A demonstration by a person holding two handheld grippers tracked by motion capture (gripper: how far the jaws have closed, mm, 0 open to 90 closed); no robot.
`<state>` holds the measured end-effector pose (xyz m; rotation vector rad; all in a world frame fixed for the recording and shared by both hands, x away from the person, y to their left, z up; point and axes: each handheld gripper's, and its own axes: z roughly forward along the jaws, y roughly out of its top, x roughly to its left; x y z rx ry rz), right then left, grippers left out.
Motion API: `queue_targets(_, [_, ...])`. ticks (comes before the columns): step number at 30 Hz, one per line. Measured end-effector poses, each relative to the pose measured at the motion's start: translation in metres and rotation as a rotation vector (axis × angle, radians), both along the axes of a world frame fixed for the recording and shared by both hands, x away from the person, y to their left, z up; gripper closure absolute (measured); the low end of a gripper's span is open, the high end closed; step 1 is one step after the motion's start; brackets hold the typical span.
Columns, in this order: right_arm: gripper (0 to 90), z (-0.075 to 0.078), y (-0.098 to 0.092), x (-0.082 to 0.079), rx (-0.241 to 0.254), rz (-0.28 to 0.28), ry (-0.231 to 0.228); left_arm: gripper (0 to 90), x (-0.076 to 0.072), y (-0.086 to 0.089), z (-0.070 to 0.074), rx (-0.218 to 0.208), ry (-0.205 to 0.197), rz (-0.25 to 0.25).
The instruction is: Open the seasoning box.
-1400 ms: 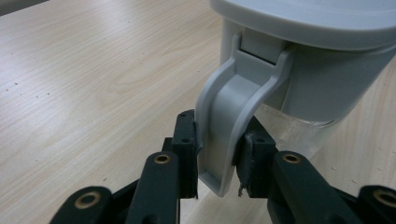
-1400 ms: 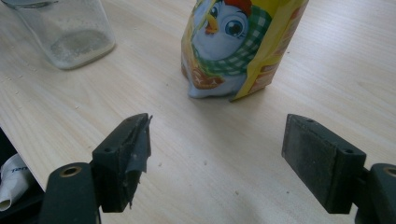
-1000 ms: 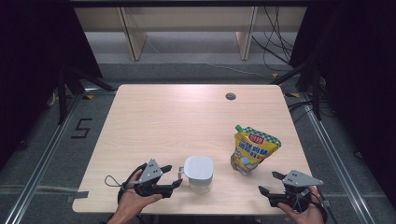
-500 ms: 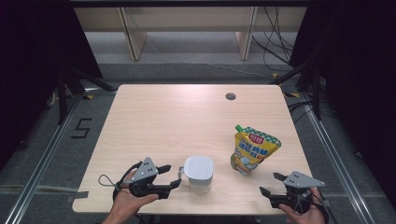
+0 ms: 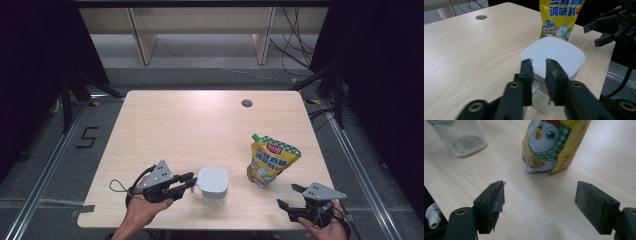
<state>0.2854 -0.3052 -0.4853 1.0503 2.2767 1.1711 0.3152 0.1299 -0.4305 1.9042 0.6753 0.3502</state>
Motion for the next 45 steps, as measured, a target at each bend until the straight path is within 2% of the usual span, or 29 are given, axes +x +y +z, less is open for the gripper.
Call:
queue_targets(1, [24.7,0.000,0.000,0.000,0.000,0.000,0.000,83.0,0.000,0.000,0.000,0.000,0.000,0.000])
queue_targets(2, [24.2,0.001,0.002,-0.004,0.034,-0.016,0.033,85.1,0.001,-0.002,0.001,0.018,-0.014,-0.007])
queue_targets(3, [23.8,0.000,0.002,-0.004,0.057,0.007,0.015,86.6,0.002,-0.006,0.003,0.026,-0.020,-0.019])
queue_targets(4, [23.2,0.001,0.001,-0.003,0.060,0.033,-0.001,87.7,0.002,-0.007,0.004,0.035,-0.023,-0.017])
queue_targets(5, [22.1,0.002,0.002,-0.006,0.072,0.025,0.011,88.3,0.002,-0.008,0.005,0.039,-0.033,-0.023])
queue_targets(8, [20.5,0.002,0.005,-0.008,0.067,0.043,-0.014,89.0,0.001,-0.011,0.006,0.037,-0.036,-0.023])
queue_targets(11, [20.4,0.003,0.008,-0.010,0.077,0.049,-0.015,89.0,0.002,-0.011,0.005,0.046,-0.040,-0.032])
queue_targets(14, [21.6,0.003,0.011,-0.008,0.074,0.093,-0.022,89.0,0.004,-0.010,0.002,0.038,-0.033,-0.021])
queue_targets(15, [24.1,0.003,0.012,-0.009,0.073,0.079,-0.019,89.0,0.005,-0.011,0.001,0.027,-0.027,-0.017])
queue_targets(17, [26.1,0.003,0.013,-0.009,0.082,0.082,-0.034,88.9,0.006,-0.011,0.000,0.037,-0.029,-0.017])
queue_targets(18, [30.5,0.004,0.014,-0.009,0.091,0.087,-0.041,88.8,0.006,-0.011,-0.001,0.034,-0.022,-0.005])
queue_targets(19, [34.1,0.003,0.015,-0.009,0.095,0.112,-0.032,88.7,0.006,-0.011,-0.001,0.034,-0.022,-0.005])
queue_targets(21, [35.5,0.004,0.016,-0.010,0.093,0.109,-0.030,88.5,0.006,-0.011,-0.002,0.034,-0.022,-0.012])
queue_targets(22, [46.2,0.005,0.017,-0.010,0.085,0.122,-0.051,88.3,0.006,-0.011,-0.003,0.024,-0.019,-0.012])
queue_targets(23, [47.3,0.006,0.018,-0.011,0.091,0.120,-0.048,88.3,0.006,-0.011,-0.004,0.018,-0.018,-0.014])
queue_targets(25, [55.7,0.009,0.023,-0.013,0.089,0.126,-0.084,88.3,0.006,-0.010,-0.003,0.024,-0.026,-0.018])
queue_targets(26, [58.1,0.010,0.026,-0.015,0.100,0.124,-0.100,88.3,0.006,-0.010,-0.004,0.028,-0.036,-0.025])
queue_targets(27, [58.1,0.010,0.026,-0.015,0.100,0.124,-0.100,88.3,0.005,-0.010,-0.004,0.020,-0.029,-0.016])
queue_targets(28, [64.9,0.013,0.032,-0.013,0.099,0.156,-0.159,88.3,0.005,-0.011,-0.005,0.014,-0.026,-0.015])
queue_targets(33, [73.2,0.016,0.052,-0.008,0.093,0.186,-0.192,88.3,0.006,-0.012,-0.006,0.002,-0.028,-0.021])
queue_targets(34, [74.8,0.016,0.058,-0.007,0.107,0.195,-0.177,88.3,0.006,-0.012,-0.005,0.013,-0.033,-0.024])
queue_targets(36, [76.0,0.017,0.061,-0.007,0.104,0.196,-0.172,88.3,0.007,-0.012,-0.005,0.017,-0.041,-0.034])
queue_targets(38, [81.1,0.016,0.075,0.000,0.090,0.234,-0.176,88.3,0.007,-0.011,-0.007,-0.010,-0.023,-0.020])
queue_targets(41, [82.3,0.017,0.083,0.003,0.079,0.259,-0.186,88.3,0.007,-0.011,-0.007,-0.013,-0.022,-0.018])
queue_targets(42, [83.6,0.017,0.090,0.006,0.063,0.282,-0.221,88.3,0.006,-0.011,-0.007,-0.011,-0.024,-0.016])
queue_targets(45, [85.8,0.018,0.097,0.007,0.084,0.271,-0.231,88.4,0.006,-0.011,-0.008,-0.015,-0.029,-0.017])
